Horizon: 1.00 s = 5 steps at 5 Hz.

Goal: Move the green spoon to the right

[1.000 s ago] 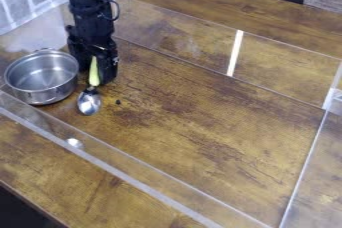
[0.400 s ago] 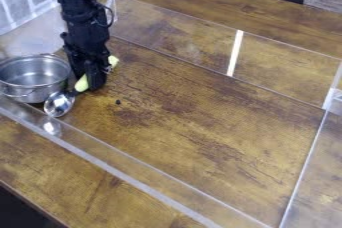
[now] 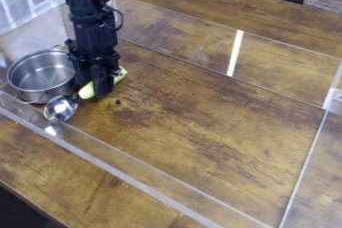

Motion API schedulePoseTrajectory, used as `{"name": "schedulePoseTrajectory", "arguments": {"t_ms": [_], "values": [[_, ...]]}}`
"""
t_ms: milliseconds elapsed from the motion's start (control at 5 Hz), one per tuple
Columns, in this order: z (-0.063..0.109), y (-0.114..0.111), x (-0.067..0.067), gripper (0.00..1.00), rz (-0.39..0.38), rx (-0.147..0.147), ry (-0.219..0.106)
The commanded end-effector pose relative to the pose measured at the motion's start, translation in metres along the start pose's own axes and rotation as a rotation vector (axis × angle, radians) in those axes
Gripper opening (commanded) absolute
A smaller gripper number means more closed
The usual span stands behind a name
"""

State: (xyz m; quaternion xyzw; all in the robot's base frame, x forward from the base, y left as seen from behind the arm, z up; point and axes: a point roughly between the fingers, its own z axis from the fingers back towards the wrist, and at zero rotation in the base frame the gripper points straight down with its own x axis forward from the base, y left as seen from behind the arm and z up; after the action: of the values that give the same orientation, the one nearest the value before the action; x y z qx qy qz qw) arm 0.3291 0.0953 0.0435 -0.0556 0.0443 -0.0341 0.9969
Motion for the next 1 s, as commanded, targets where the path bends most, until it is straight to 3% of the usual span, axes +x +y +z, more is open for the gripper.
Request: {"name": "schedulePoseTrajectory", "arguments": {"t_ms": [0, 200, 600, 800], "values": [[0.03, -0.023, 0.004, 0.0, 0.076, 0.007, -0.076], [0.024, -0.04, 0.004, 0.0, 0.144, -0.01, -0.066], [0.026, -0.056, -0.019, 0.0, 0.156, 0.004, -0.024], [0.021, -0.062, -0.023, 0.0, 0.12, 0.015, -0.001]]}}
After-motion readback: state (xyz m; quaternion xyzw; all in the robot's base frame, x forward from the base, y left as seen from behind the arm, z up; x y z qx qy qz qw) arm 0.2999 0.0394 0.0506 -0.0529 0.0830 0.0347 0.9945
